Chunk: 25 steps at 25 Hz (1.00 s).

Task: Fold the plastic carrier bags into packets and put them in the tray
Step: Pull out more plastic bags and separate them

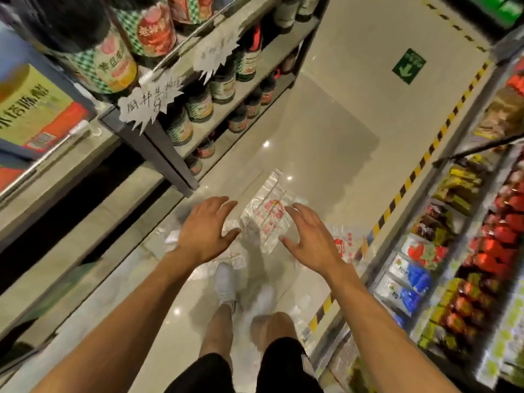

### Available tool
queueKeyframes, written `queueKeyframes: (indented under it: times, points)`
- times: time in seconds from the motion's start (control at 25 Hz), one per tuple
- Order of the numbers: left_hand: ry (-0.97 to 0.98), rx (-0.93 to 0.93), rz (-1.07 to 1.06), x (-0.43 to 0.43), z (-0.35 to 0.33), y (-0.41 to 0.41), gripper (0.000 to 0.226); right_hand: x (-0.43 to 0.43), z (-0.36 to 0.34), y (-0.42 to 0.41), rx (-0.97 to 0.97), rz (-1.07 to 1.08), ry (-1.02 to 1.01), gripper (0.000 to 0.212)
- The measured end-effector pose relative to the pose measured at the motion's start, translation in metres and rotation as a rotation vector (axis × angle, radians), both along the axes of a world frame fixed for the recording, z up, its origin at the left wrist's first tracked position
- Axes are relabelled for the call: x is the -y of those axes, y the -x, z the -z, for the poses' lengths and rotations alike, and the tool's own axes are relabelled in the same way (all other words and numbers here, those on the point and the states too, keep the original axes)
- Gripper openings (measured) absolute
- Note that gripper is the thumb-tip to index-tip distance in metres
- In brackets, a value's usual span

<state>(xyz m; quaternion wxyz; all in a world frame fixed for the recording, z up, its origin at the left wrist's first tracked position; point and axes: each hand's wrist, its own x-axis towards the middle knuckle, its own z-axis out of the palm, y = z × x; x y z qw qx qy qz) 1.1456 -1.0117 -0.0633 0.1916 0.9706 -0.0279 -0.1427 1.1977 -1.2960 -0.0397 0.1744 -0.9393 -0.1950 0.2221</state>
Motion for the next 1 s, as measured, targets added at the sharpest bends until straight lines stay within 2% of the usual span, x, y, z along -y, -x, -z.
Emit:
queueKeyframes:
  times: [0.32, 0.48, 1.0]
  points:
    - [0.009, -0.088, -0.156, 0.01, 0.111, -0.028, 0.069, 0.0, 0.126, -0.084, -0.118, -0.281, -0.004, 0.076]
    - [0.01, -0.09, -0.234, 0.014, 0.19, -0.036, 0.068, -0.008, 0.208, -0.112, -0.157, -0.34, -0.005, 0.076]
    - [0.02, -0.166, -0.28, -0.007, 0.548, -0.022, 0.073, -0.046, 0.557, -0.131, -0.159, -0.509, 0.084, 0.077]
